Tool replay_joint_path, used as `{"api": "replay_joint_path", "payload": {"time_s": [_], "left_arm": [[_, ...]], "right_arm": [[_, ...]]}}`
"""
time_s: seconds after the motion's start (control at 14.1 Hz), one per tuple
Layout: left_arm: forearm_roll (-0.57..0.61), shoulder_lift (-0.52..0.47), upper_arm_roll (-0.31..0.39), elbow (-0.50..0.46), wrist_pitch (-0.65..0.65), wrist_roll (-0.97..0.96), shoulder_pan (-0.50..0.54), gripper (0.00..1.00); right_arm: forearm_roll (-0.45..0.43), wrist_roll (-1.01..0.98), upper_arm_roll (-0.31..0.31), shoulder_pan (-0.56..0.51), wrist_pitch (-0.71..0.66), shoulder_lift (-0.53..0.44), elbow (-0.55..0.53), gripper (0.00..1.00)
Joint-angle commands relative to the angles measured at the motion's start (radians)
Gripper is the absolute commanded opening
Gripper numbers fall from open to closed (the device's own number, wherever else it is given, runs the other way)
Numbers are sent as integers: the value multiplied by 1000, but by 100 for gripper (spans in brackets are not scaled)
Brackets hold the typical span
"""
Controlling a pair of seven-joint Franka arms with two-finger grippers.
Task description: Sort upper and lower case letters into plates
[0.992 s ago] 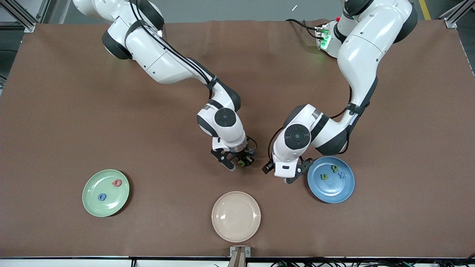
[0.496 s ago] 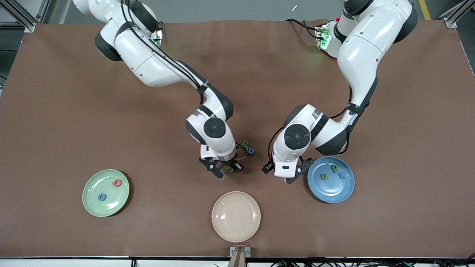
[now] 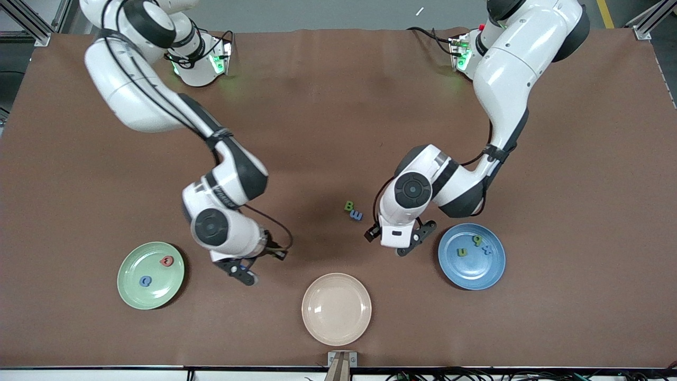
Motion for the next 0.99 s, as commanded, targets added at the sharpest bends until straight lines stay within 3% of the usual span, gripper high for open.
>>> {"api": "replay_joint_path", "payload": {"time_s": [0.0, 0.21, 0.5, 0.92], "left_arm": [[-15, 30, 10, 12, 56, -120, -53, 85], [-12, 67, 30, 12, 139, -270, -108, 81], [-13, 90, 132, 10, 139, -384, -215, 77], [-1, 90, 143, 2, 127, -386, -228, 73]], "right_arm": [[7, -206, 84, -152, -91, -27, -43, 3], [10, -471, 84, -264, -151, -35, -51, 3], [1, -840, 73, -416, -137, -21, -86, 3], [-102, -1141, -72, -419, 97, -15, -108, 5]]}}
